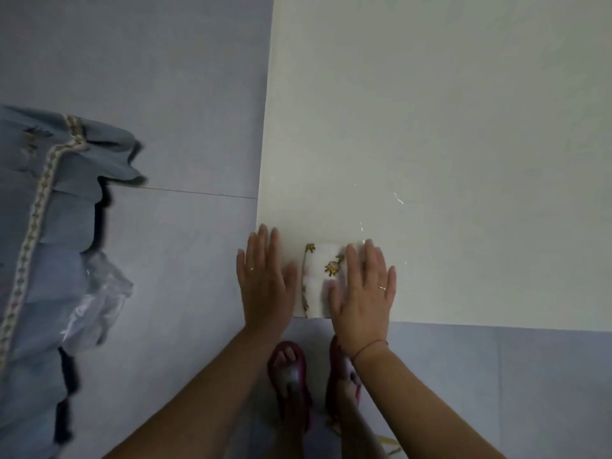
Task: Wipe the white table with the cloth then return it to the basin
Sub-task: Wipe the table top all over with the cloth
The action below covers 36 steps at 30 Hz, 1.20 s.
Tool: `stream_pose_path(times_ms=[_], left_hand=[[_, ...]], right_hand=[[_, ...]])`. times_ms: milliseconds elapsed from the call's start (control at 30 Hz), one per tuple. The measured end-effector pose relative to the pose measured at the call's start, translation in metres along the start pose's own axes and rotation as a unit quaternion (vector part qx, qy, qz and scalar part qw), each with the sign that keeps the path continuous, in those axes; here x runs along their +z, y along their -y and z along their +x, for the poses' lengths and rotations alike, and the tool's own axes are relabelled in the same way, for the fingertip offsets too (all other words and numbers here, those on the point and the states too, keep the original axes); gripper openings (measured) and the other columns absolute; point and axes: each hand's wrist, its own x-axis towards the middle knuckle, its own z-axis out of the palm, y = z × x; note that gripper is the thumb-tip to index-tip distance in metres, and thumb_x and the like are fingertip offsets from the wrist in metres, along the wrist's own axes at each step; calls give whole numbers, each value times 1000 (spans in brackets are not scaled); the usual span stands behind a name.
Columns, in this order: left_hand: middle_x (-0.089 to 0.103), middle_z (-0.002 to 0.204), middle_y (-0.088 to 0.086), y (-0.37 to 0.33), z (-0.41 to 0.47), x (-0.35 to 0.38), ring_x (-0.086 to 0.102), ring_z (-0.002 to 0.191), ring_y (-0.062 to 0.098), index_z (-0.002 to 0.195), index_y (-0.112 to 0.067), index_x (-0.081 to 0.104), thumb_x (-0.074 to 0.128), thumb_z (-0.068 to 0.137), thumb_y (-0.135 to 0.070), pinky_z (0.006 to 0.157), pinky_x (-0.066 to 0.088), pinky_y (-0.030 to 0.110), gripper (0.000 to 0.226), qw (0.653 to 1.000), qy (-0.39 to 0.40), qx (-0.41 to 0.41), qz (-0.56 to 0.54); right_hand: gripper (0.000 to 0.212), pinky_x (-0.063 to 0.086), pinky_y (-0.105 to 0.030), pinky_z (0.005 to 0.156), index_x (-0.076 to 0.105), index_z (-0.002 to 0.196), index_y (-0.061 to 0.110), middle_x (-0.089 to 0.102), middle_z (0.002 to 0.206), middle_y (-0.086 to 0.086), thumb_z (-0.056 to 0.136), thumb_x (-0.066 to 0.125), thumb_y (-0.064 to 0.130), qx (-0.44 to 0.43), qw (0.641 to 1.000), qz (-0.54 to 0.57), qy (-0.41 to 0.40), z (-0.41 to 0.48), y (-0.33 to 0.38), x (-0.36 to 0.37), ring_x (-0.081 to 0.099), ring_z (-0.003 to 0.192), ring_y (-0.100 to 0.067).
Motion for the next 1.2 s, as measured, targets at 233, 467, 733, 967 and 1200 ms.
stream_pose_path(times_ms=[233,467,733,967,1200], left_hand=[[-13,158,-3,38,2,15,-13,147,11,150,-19,-7,11,100,-44,120,-6,33,58,996,75,45,-6],[-7,158,1,44,4,18,-6,148,17,152,-11,5,14,96,-47,120,-3,36,68,996,68,53,-6],[-2,159,7,40,2,18,-2,148,22,151,-7,7,16,97,-40,121,5,43,63,996,64,55,-11],[5,159,9,40,2,19,6,148,25,151,-7,13,17,97,-38,120,10,44,62,997,46,54,-6],[9,160,10,38,2,21,10,148,20,151,-3,13,15,96,-32,121,11,36,62,995,12,25,-93]], right_hand=[[66,-6,-56,114,5,150,19,-3,158,-10,93,9,51,-77,980,-140,116,-7,43,49,-6,145,-34],[68,-3,-52,116,6,149,31,1,158,3,90,17,63,-191,958,-176,121,20,-19,27,2,146,-25],[65,-14,-58,112,-12,148,22,-22,154,-4,92,0,53,-5,988,-125,94,16,37,46,-19,143,-31],[62,-7,-50,115,-4,148,32,-9,157,4,93,11,56,-147,969,-174,101,62,-29,19,-5,147,-23],[64,-17,-57,111,-17,145,22,-26,153,-3,90,-3,51,-39,988,-123,88,49,57,52,-21,143,-32]])
